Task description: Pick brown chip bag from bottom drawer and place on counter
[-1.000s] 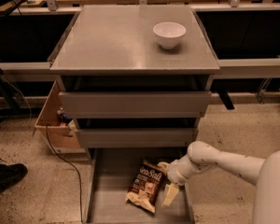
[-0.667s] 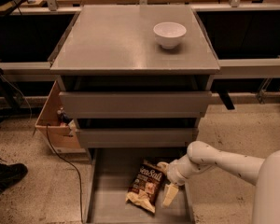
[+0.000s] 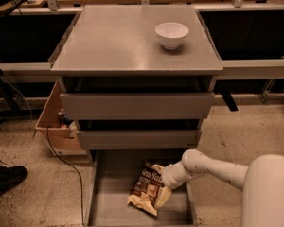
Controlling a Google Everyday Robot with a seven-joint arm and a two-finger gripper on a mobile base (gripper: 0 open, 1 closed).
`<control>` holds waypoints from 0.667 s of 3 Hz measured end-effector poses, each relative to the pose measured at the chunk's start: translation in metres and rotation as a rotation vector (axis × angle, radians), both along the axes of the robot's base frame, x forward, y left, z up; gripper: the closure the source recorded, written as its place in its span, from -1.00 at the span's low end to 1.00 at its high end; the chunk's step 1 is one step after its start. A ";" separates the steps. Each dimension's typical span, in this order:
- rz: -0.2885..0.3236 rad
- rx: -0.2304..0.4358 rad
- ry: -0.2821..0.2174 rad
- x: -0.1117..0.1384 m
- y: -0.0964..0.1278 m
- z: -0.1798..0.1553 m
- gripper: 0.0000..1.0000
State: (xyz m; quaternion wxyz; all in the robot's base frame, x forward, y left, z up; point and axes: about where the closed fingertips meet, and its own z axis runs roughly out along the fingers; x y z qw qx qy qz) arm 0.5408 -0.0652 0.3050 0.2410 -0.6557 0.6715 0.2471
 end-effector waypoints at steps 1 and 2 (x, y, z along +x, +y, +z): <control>0.023 0.025 -0.047 0.024 0.013 -0.037 -1.00; 0.061 0.006 -0.085 0.053 0.029 -0.090 -1.00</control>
Offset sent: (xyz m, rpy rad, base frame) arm 0.0813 0.0414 -0.1273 -0.0014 -0.1287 0.0816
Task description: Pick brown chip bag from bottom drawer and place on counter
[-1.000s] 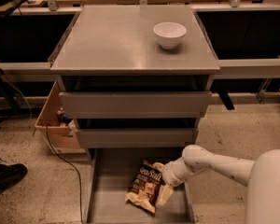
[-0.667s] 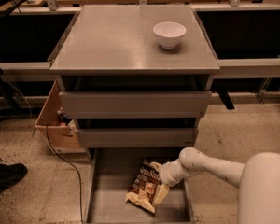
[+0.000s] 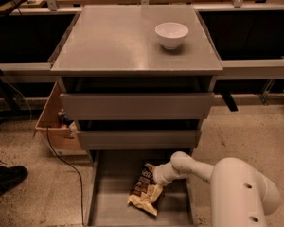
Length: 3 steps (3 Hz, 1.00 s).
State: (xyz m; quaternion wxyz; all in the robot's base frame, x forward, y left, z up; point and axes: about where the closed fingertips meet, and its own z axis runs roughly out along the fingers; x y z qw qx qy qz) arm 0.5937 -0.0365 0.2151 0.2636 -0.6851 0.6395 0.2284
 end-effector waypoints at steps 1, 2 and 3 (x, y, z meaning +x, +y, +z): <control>0.036 -0.039 -0.007 0.011 0.005 -0.031 -1.00; 0.088 -0.094 -0.004 0.012 -0.005 -0.054 -1.00; 0.165 -0.151 0.007 0.011 -0.021 -0.072 -1.00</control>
Offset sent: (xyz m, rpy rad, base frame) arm 0.0184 -0.0224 -0.0772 -0.1688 -0.0065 0.1486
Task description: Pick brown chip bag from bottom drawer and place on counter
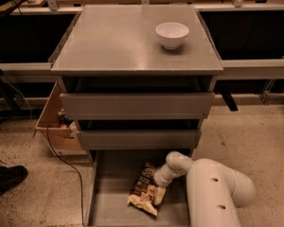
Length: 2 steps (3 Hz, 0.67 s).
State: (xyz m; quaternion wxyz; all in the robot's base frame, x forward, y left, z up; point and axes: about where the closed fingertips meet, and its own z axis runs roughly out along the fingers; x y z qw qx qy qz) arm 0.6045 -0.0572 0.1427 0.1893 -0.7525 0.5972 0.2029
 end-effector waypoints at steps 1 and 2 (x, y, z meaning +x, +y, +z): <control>0.036 -0.016 0.012 -0.001 -0.010 -0.010 -1.00; 0.053 0.011 0.033 -0.004 -0.008 -0.019 -0.62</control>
Offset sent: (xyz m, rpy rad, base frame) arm 0.0017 -0.0107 -0.0271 0.0427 0.0493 0.0673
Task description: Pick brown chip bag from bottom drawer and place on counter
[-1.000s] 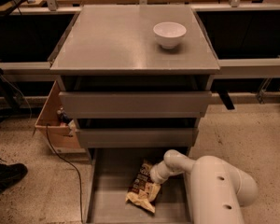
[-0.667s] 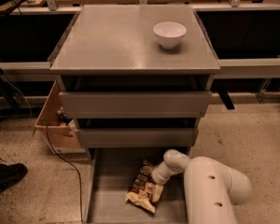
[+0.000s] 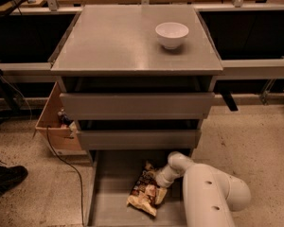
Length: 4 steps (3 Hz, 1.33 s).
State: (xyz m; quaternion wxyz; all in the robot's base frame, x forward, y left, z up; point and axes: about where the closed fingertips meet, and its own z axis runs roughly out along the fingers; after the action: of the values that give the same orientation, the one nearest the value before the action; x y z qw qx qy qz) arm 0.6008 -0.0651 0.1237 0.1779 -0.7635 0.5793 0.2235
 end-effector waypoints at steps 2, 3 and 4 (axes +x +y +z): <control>-0.007 0.076 0.006 -0.009 0.007 0.018 0.47; -0.067 0.158 0.012 -0.017 0.010 0.057 0.91; -0.151 0.303 0.031 -0.041 0.000 0.137 1.00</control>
Offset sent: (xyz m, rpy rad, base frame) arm -0.0112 0.0050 0.0362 0.1124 -0.0031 -0.0219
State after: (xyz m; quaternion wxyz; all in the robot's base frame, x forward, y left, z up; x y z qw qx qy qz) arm 0.5593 -0.0656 0.2602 0.2983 -0.6786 0.5973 0.3062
